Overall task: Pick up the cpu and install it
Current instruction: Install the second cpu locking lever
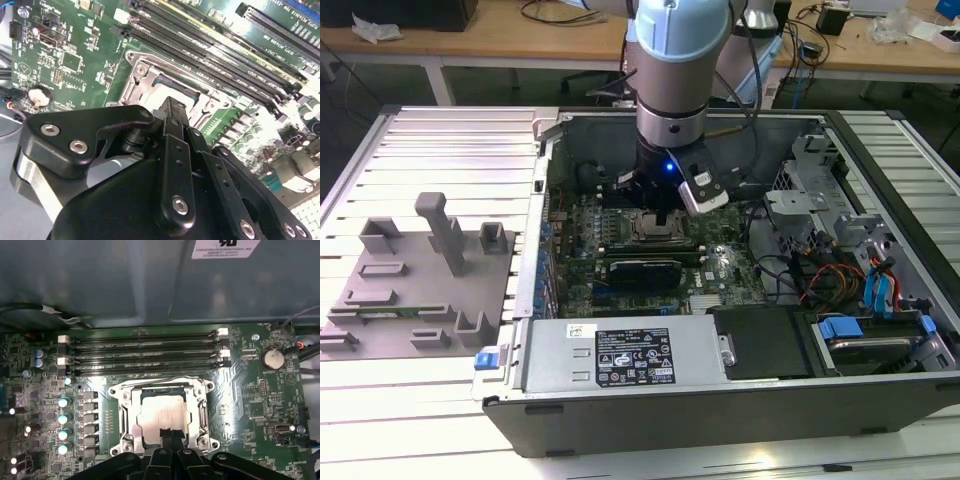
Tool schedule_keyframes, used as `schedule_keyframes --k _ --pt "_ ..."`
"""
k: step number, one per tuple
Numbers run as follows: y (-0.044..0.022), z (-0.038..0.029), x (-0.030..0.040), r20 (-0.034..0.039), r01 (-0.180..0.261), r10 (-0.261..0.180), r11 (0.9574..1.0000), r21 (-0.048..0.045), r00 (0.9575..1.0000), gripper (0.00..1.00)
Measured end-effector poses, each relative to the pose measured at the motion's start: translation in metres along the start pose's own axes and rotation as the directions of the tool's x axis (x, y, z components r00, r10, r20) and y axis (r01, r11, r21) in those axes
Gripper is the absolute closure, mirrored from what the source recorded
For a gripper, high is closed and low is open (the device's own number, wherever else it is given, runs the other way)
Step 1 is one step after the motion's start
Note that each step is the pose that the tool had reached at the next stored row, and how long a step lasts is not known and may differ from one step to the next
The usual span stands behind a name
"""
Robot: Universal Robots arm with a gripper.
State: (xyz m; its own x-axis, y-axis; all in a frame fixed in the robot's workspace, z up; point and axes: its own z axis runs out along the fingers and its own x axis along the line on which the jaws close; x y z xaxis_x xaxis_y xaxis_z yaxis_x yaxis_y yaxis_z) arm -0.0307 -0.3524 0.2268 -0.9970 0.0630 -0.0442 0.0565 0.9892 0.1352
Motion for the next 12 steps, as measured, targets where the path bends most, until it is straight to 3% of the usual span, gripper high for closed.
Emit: schedule_keyframes --k 5,12 --pt "0.0085 -0.0209 -0.0007 0.0004 0.000 0.000 1.0000 0.0074 1.0000 0.89" --pt "0.0089 -0.0230 -0.0007 0.0008 0.001 -0.001 0.9999 0.0106 1.0000 0.89"
